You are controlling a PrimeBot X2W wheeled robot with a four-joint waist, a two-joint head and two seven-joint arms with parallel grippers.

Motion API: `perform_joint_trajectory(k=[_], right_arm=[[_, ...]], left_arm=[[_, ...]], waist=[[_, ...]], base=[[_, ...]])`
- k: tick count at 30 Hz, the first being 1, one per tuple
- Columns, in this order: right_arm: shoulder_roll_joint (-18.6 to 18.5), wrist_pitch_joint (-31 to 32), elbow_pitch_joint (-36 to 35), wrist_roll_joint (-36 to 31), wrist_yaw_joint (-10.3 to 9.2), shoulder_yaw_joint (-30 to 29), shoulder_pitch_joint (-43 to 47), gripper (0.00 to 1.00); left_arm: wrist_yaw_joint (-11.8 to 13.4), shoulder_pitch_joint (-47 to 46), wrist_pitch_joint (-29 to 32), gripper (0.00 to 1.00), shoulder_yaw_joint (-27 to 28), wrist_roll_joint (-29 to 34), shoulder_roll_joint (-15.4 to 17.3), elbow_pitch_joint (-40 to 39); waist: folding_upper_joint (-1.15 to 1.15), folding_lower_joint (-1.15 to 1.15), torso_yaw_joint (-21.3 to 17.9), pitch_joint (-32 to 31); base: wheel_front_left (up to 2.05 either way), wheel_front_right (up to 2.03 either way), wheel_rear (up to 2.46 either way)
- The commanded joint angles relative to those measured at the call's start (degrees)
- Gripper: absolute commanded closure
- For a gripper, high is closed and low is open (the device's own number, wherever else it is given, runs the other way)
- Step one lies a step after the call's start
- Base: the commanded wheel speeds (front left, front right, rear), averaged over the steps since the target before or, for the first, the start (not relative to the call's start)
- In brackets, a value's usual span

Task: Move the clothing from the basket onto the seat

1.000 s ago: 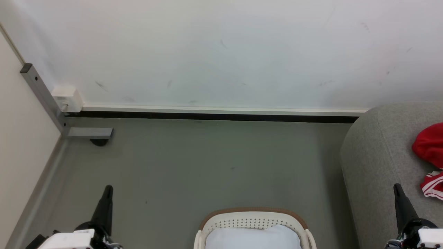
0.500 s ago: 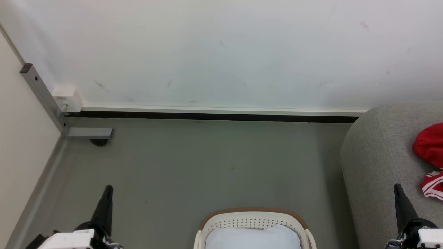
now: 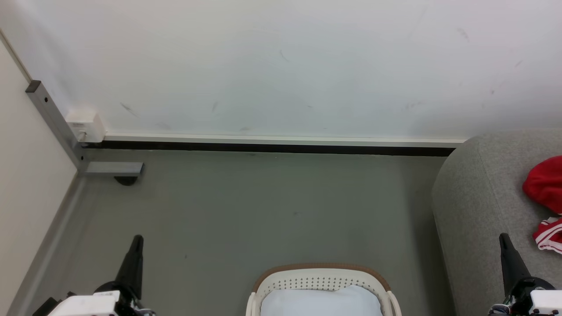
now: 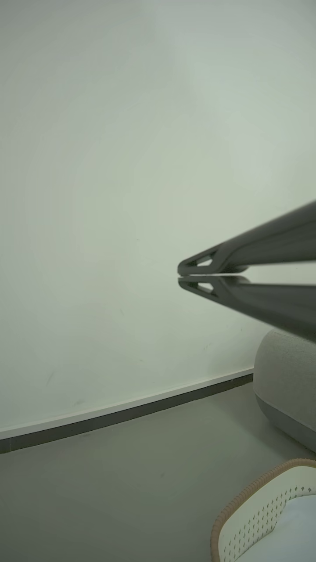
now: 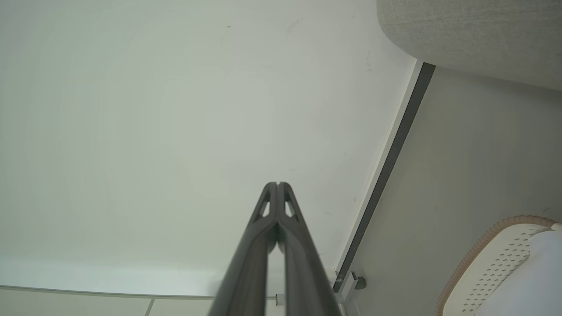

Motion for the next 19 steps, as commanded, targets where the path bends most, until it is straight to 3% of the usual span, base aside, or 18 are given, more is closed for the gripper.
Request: perform_joint_trajectory(k=[1,19], right_arm=[[0.01,0.12,0.13,-0.42,-0.1,-0.26,-0.69,1.0],[0.03,0.17,0.13,-0.46,-0.1,-0.3,-0.69,1.0]], left_arm=[[-0.24,-0.48,0.23,1.0,0.06,-0.71,0.38,-0.18],[-0.24,-0.47,0.22,1.0,0.06,-0.71,0.38,-0.18]], waist=[[0.0,0.0,0.0,0.0],[0.0,0.0,0.0,0.0]], base=[[0.0,0.0,0.0],[0.0,0.0,0.0]])
